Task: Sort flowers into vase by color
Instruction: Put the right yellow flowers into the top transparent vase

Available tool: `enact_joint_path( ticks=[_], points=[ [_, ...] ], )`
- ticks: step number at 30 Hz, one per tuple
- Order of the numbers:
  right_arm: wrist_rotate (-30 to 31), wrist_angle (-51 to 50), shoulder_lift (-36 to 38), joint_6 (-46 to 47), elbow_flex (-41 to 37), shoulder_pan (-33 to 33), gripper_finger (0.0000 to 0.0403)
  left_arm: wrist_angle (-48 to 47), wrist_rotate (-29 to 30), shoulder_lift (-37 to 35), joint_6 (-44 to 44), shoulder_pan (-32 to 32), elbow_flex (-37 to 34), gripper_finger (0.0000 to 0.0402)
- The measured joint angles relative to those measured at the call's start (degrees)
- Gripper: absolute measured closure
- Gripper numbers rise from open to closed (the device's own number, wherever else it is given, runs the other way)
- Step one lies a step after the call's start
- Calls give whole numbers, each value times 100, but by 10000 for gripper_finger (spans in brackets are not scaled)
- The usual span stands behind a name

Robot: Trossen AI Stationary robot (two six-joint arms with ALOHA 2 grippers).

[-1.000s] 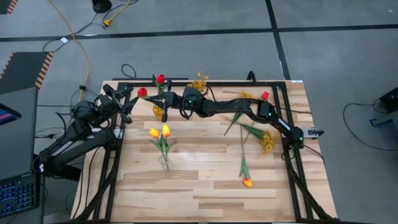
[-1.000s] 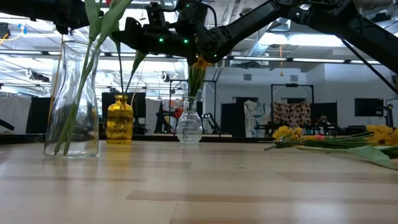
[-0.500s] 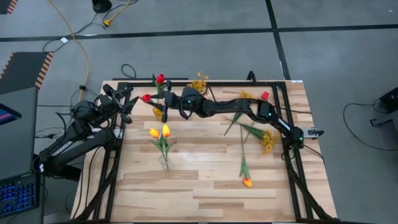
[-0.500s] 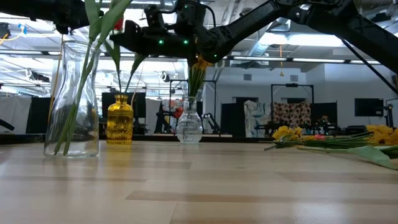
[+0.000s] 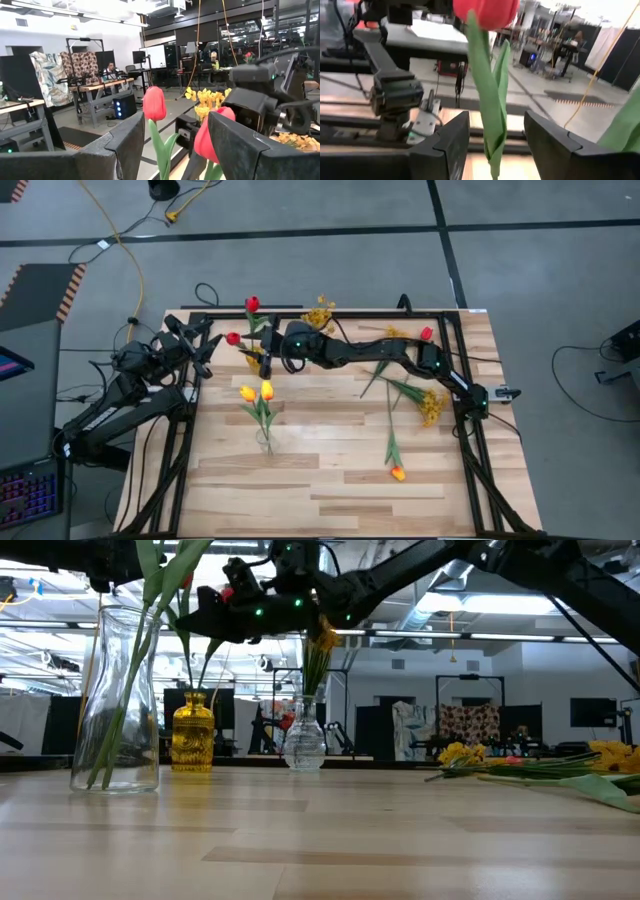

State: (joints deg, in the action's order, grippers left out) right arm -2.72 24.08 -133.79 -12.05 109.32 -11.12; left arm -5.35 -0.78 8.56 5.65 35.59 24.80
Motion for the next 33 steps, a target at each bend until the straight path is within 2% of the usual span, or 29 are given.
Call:
enact_joint_path(
  ticks=[8, 20, 33],
  points=[
    [7, -698, 293, 0, 0, 38, 183, 9, 9, 0, 85, 0, 0, 196],
    [7, -2484, 819, -108, 0, 36, 184, 7, 9, 0, 81, 2, 0, 196],
    [5, -5597, 1963, -172, 0, 102, 184, -21, -38, 2, 217, 0, 220, 196]
  ],
)
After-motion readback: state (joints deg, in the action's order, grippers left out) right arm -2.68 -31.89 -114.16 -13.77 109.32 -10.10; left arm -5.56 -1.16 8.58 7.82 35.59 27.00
